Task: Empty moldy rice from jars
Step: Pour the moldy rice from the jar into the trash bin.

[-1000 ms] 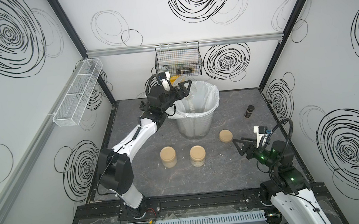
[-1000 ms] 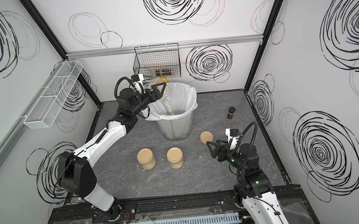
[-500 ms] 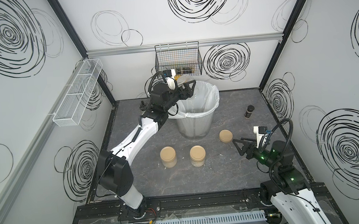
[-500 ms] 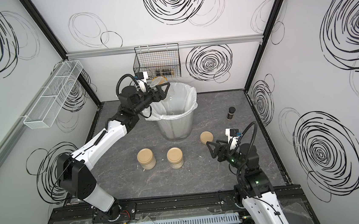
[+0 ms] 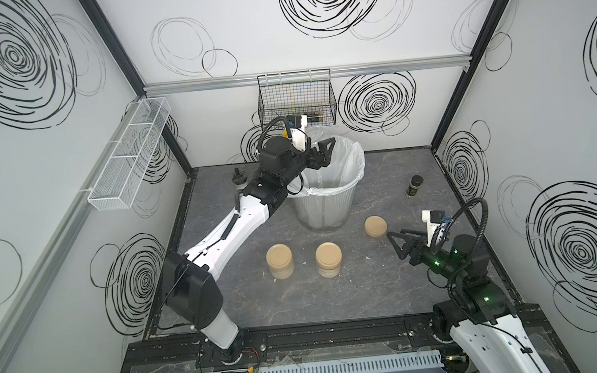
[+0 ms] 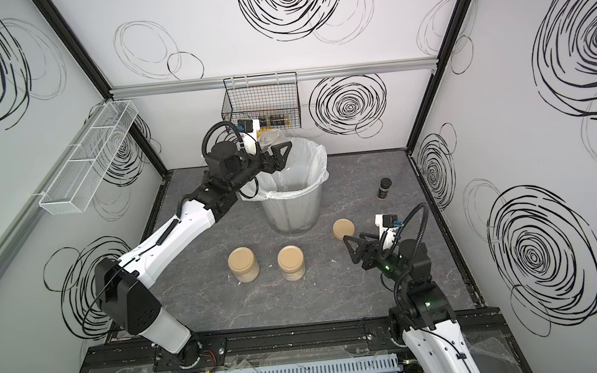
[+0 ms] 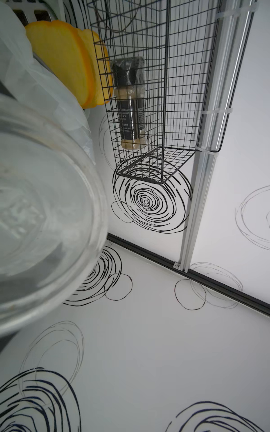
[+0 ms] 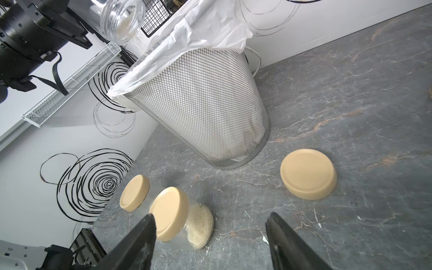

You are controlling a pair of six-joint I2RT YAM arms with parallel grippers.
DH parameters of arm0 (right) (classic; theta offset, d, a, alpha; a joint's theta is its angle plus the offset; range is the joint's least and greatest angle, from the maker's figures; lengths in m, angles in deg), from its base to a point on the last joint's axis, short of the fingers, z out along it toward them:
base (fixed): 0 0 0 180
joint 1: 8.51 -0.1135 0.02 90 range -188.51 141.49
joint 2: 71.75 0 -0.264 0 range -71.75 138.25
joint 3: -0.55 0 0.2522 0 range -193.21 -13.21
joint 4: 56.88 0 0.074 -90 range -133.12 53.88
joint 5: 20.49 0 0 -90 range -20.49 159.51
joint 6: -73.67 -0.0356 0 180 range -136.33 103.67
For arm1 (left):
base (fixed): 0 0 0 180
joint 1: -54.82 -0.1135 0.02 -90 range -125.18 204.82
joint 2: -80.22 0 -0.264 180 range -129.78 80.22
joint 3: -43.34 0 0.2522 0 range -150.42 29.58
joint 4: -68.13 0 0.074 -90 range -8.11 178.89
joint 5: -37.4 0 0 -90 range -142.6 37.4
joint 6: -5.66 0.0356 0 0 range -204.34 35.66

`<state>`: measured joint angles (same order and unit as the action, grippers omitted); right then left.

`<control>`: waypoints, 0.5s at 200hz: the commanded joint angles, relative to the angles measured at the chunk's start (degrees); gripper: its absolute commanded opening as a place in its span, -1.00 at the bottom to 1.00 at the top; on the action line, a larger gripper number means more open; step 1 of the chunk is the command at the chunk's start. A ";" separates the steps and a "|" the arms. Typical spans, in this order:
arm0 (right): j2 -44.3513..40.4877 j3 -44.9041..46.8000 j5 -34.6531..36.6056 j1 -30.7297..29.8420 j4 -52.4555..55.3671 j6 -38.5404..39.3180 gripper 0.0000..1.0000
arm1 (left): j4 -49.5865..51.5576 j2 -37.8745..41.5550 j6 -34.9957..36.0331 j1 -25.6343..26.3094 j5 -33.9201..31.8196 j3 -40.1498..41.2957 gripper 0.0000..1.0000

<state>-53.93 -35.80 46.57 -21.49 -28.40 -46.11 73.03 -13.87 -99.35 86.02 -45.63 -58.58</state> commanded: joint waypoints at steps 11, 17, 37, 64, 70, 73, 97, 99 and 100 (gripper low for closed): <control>-0.78 0.62 -0.10 0.14 -0.44 -0.45 0.52 | -2.36 2.16 8.77 1.63 -4.09 -4.08 0.33; -0.88 0.57 -0.14 0.10 -0.47 -0.52 0.52 | -1.86 2.07 9.87 1.89 -4.56 -4.36 0.33; -0.81 0.70 -0.01 0.10 -0.43 -0.54 0.52 | -0.59 1.76 13.90 2.91 -6.26 -5.15 0.34; -0.86 0.62 0.15 0.14 -0.32 -0.62 0.53 | 1.87 1.23 21.39 4.59 -10.13 -5.79 0.34; -0.91 0.70 0.13 0.13 -0.31 -0.63 0.53 | 2.22 1.06 23.02 5.02 -11.19 -5.86 0.35; -0.94 0.69 0.17 0.14 -0.31 -0.63 0.53 | 2.29 1.01 23.86 5.20 -11.65 -5.84 0.35; -0.88 0.86 -0.04 0.07 -0.53 -0.72 0.53 | 2.29 0.49 29.73 6.45 -15.28 -5.88 0.35; -0.87 0.87 -0.01 0.12 -0.52 -0.72 0.53 | 2.15 0.42 30.11 6.49 -15.63 -5.88 0.35; -0.86 0.79 -0.01 0.13 -0.50 -0.72 0.53 | 2.16 0.40 30.34 6.50 -15.74 -5.84 0.35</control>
<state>-54.21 -35.59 46.59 -21.49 -28.37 -46.15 79.63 -13.91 -78.52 91.49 -55.93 -61.64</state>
